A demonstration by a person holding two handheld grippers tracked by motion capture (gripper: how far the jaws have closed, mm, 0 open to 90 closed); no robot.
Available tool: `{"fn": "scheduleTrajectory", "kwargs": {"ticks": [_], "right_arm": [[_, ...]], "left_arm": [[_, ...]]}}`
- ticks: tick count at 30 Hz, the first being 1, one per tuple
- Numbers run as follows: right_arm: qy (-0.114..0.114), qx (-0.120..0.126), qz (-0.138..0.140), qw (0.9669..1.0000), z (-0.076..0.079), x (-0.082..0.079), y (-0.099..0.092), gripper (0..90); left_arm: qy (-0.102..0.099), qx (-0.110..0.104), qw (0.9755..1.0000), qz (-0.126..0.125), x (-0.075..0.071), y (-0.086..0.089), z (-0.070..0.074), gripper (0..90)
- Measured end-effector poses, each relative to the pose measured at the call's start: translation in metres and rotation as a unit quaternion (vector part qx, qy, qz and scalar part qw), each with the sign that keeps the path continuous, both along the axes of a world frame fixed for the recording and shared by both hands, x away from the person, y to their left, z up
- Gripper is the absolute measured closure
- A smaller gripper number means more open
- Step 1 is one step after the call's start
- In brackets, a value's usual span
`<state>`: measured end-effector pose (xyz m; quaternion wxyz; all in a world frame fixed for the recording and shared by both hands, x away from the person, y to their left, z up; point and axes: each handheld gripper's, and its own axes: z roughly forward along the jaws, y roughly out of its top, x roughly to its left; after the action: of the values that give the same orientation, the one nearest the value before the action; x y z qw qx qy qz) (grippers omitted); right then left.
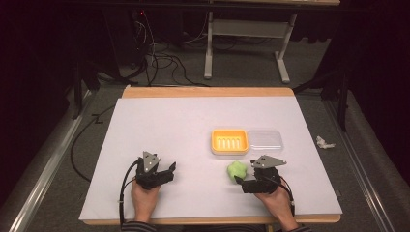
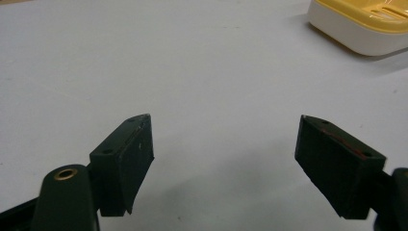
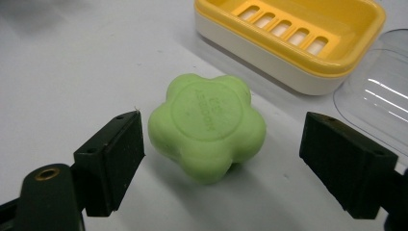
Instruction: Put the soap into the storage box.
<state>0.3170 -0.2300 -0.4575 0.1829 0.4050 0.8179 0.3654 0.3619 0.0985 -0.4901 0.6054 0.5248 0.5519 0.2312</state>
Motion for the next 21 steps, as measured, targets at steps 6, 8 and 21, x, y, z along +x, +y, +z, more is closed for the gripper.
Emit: {"fn": "scheduleTrajectory", "kwargs": {"ticks": [6, 8, 21], "right_arm": [[0.004, -0.011, 0.011, 0.9999, -0.001, 0.006, 0.007, 15.1], [0.004, -0.016, 0.016, 0.9997, -0.002, 0.007, 0.009, 15.0], [0.026, -0.036, 0.028, 0.9986, -0.013, 0.019, 0.021, 14.7]], "left_arm": [[0.000, 0.000, 1.0000, 0.000, 0.000, 0.000, 0.000, 21.7], [0.000, 0.001, 1.0000, 0.000, 0.000, 0.000, 0.000, 21.7], [-0.001, 0.004, 1.0000, -0.001, 0.000, 0.000, 0.000, 21.6]]}}
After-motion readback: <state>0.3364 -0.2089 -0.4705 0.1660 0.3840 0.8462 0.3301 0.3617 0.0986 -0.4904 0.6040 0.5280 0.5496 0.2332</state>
